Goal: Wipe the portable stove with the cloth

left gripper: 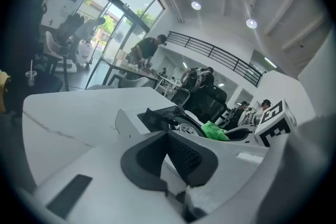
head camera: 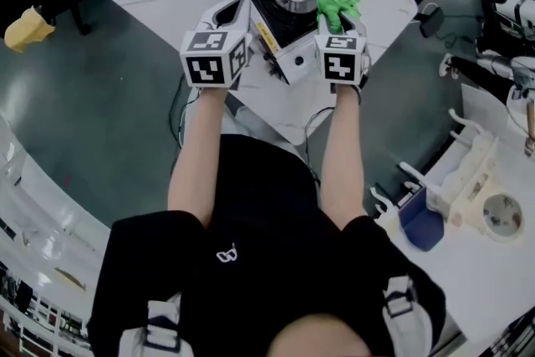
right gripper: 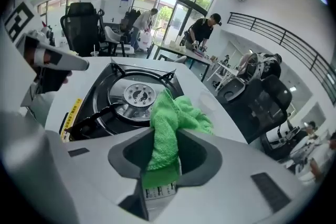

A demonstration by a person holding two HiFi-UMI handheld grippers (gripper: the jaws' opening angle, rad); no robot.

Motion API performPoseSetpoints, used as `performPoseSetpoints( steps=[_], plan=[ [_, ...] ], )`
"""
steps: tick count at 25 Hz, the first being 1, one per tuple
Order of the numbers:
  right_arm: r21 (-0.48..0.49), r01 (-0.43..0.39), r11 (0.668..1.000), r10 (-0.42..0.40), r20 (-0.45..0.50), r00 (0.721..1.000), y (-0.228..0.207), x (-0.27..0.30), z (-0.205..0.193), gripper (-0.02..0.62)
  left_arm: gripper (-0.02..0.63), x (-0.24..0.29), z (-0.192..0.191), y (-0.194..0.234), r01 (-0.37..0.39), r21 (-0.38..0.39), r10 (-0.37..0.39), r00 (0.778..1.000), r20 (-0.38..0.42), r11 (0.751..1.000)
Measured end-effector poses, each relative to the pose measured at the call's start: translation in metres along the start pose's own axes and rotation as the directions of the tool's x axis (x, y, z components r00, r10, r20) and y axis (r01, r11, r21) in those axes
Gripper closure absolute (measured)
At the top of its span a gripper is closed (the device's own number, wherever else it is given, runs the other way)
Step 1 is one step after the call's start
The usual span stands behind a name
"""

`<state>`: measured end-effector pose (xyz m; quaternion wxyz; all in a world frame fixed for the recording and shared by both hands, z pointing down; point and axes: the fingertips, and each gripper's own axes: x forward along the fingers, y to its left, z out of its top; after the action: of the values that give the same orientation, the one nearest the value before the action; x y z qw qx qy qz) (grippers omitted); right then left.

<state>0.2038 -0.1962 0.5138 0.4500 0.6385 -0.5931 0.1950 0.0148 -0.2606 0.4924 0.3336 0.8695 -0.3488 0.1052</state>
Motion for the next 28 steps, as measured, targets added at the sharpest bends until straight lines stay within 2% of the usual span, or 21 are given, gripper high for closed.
performPoseSetpoints(
  steps=[3, 5, 12, 15, 16, 18, 19, 21, 25, 28],
  plan=[
    [-0.100, -0.010, 0.995, 0.008, -0.017, 1.000, 0.020, -0.003, 0.002, 0.492, 0.611, -0.006, -0.001, 0.008, -0.016, -0.019, 0.016, 1.000, 0.010, 1.000],
    [-0.118, -0.021, 0.993, 0.019, -0.016, 1.000, 0.030, -0.007, 0.001, 0.494, 0.611, -0.009, -0.001, 0.009, -0.017, -0.025, 0.017, 1.000, 0.017, 1.000],
    [-0.111, -0.150, 0.982, 0.152, 0.010, 0.988, 0.076, -0.024, 0.004, 0.492, 0.611, -0.021, -0.006, 0.004, -0.030, -0.018, 0.031, 0.999, 0.033, 0.999],
    [-0.013, -0.204, 0.979, 0.205, 0.049, 0.978, 0.078, -0.028, 0.006, 0.491, 0.611, -0.029, -0.009, 0.000, -0.050, -0.013, 0.050, 0.998, 0.045, 0.999],
    [0.049, -0.245, 0.968, 0.241, 0.079, 0.967, 0.078, -0.029, 0.007, 0.491, 0.611, -0.033, -0.011, -0.002, -0.059, -0.015, 0.060, 0.997, 0.051, 0.998],
    [0.176, -0.351, 0.920, 0.328, 0.147, 0.933, 0.078, -0.035, 0.006, 0.491, 0.611, -0.040, -0.016, -0.006, -0.079, -0.022, 0.080, 0.995, 0.065, 0.997],
    [0.214, -0.405, 0.889, 0.371, 0.183, 0.910, 0.079, -0.040, 0.006, 0.491, 0.611, -0.044, -0.018, -0.010, -0.088, -0.025, 0.089, 0.993, 0.076, 0.996],
    [0.221, -0.491, 0.843, 0.441, 0.241, 0.865, 0.078, -0.050, 0.007, 0.489, 0.611, -0.052, -0.019, -0.017, -0.108, -0.025, 0.110, 0.989, 0.103, 0.994],
    [0.182, -0.548, 0.817, 0.467, 0.351, 0.812, 0.064, -0.078, 0.016, 0.488, 0.611, -0.076, -0.017, -0.024, -0.174, -0.054, 0.180, 0.969, 0.167, 0.983],
    [0.159, -0.536, 0.829, 0.421, 0.453, 0.786, 0.045, -0.105, 0.030, 0.488, 0.611, -0.093, -0.003, -0.040, -0.199, -0.039, 0.203, 0.952, 0.229, 0.979]
  ],
)
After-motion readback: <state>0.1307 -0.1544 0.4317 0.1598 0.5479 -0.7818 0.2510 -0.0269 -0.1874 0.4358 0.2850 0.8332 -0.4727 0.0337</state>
